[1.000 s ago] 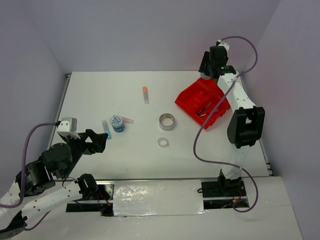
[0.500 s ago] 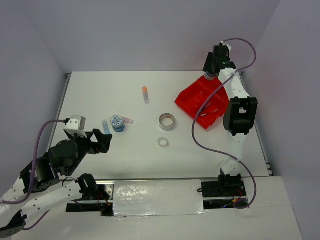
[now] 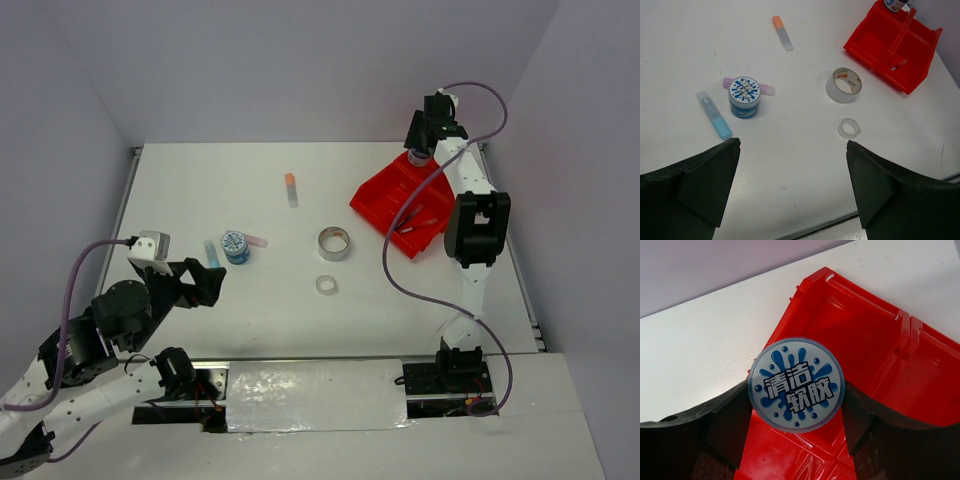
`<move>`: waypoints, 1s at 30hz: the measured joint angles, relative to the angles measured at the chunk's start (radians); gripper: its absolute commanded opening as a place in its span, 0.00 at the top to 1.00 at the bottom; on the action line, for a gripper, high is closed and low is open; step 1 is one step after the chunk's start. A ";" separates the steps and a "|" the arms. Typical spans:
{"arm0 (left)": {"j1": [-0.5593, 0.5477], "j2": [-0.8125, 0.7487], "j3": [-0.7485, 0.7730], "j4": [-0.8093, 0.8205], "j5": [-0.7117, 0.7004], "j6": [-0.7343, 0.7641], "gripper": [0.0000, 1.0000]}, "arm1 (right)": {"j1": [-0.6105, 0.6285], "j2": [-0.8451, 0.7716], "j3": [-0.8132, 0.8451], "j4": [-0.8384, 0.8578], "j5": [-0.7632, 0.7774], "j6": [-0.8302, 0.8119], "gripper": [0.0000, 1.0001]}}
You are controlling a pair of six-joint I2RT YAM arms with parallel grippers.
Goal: Sort the stationery into containers
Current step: Place the stationery in the storage box.
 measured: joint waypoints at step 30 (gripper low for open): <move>0.040 -0.035 0.000 0.011 0.045 0.008 0.01 | -0.013 0.064 -0.008 -0.066 -0.035 0.029 0.23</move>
